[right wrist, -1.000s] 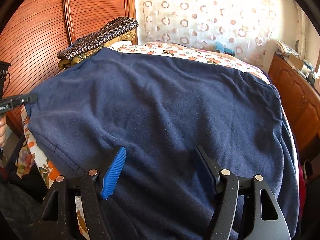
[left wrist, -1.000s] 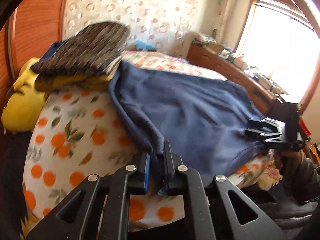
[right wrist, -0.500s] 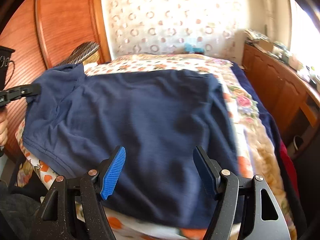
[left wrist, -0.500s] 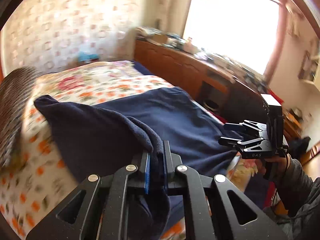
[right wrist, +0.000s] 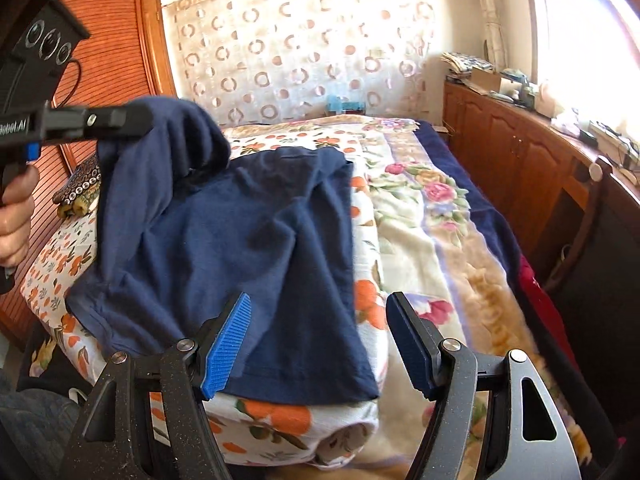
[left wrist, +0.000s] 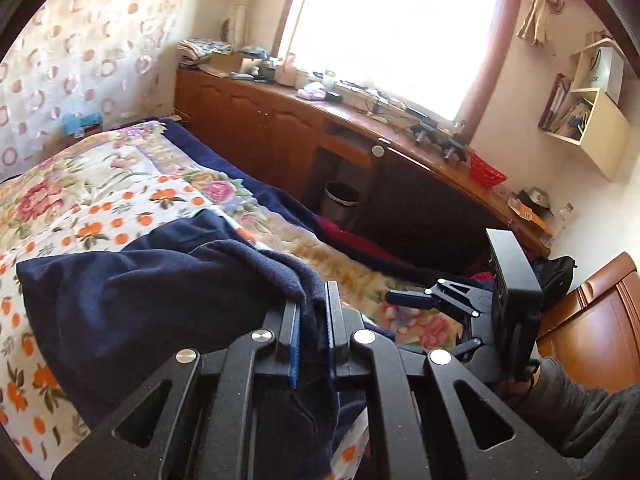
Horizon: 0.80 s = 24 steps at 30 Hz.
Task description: Fold small clothes
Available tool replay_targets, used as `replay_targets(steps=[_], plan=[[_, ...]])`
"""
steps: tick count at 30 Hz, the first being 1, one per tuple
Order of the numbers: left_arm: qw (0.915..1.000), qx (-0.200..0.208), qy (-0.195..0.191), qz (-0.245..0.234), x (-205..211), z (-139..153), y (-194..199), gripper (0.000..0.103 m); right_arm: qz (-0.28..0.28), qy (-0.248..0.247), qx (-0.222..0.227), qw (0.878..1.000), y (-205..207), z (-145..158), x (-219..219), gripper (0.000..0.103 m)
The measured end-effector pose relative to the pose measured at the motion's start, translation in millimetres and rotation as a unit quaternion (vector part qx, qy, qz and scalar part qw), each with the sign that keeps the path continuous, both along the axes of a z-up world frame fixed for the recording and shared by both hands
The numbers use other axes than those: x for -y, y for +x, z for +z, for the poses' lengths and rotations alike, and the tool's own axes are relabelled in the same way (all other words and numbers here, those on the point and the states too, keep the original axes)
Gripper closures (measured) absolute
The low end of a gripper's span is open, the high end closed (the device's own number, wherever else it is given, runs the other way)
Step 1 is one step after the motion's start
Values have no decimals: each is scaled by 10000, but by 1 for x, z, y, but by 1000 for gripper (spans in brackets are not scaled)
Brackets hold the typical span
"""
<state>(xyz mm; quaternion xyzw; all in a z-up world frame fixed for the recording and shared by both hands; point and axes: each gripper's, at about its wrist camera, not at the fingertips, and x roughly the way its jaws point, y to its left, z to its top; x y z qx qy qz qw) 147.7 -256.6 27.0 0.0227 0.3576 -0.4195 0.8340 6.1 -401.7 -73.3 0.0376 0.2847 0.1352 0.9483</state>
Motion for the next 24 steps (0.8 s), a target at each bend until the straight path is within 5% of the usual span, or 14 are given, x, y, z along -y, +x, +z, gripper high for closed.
replay_targets(steps=[3,7,12,24], plan=[[9995,22,295,94,8,-9,1,90,7,2,-42,10000,0,-2,-1,31],[9982,115,543,208,-4,-19,-2,57,41,-34,-83,10000,1,-5,-3,31],[9947,145,786,640,-42,-30,7,44,99,-22,-117,9999,8,-2,-3,31],[9761,-219,1202,1794,-146,-86,34,33,634,-99,52,9979,66,33,-35,31]])
